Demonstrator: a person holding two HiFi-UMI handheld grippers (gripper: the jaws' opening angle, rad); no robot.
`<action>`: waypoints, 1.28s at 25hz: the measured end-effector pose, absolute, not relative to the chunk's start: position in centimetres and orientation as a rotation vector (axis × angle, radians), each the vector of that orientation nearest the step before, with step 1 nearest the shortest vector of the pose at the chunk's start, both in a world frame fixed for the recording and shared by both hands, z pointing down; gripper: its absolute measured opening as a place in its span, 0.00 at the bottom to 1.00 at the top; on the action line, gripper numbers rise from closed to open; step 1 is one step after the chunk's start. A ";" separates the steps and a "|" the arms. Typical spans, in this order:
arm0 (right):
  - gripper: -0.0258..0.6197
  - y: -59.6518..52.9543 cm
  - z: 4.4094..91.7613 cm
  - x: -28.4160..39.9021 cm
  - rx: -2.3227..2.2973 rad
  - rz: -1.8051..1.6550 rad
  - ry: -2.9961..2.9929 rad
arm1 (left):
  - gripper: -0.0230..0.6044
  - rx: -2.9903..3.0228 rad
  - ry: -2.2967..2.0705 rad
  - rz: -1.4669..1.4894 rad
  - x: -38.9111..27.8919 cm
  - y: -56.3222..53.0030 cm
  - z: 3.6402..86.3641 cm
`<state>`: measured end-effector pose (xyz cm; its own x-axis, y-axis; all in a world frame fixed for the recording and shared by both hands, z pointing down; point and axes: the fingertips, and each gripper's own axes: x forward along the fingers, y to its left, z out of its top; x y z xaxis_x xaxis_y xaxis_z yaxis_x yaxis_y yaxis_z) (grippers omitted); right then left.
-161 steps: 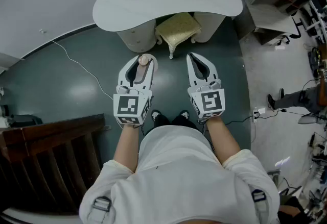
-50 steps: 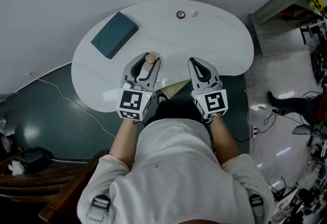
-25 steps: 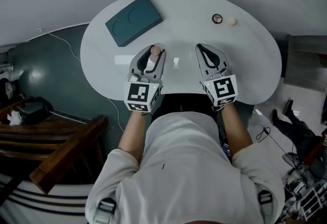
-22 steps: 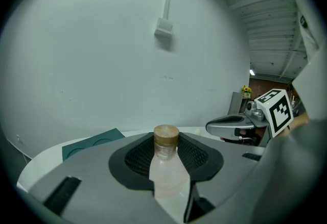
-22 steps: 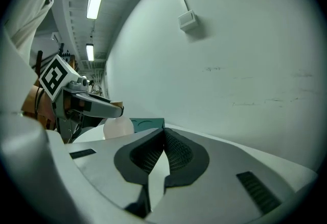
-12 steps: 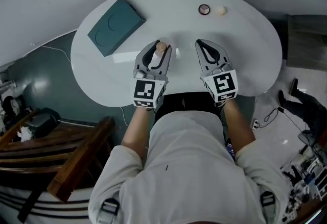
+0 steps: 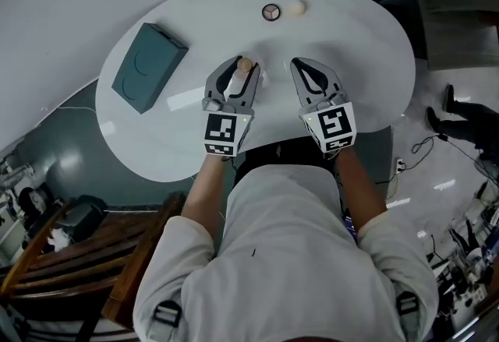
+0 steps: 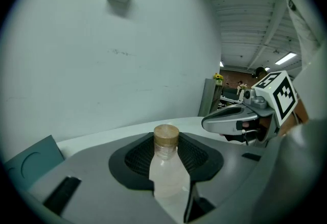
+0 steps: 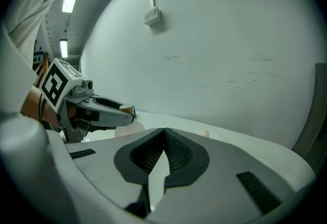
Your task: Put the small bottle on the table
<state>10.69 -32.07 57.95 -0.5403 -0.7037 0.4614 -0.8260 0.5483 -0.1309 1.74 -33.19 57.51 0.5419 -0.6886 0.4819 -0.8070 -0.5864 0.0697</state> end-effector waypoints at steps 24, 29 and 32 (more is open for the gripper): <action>0.04 -31.0 59.8 20.8 1.451 0.572 -2.270 | 0.28 2.635 -0.946 0.753 12.8 -35.5 63.4; 0.04 -30.9 60.1 21.2 1.460 0.564 -2.263 | 0.28 2.634 -0.928 0.757 13.5 -35.7 63.9; 0.04 -30.8 60.2 21.0 1.462 0.574 -2.258 | 0.28 2.642 -0.908 0.754 13.7 -35.7 64.1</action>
<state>21.04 -30.83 60.20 -0.3805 -0.7604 0.5263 -0.9194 0.3723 -0.1268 13.71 -35.72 64.06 0.6724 -0.5001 0.5457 -0.6279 -0.7757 0.0629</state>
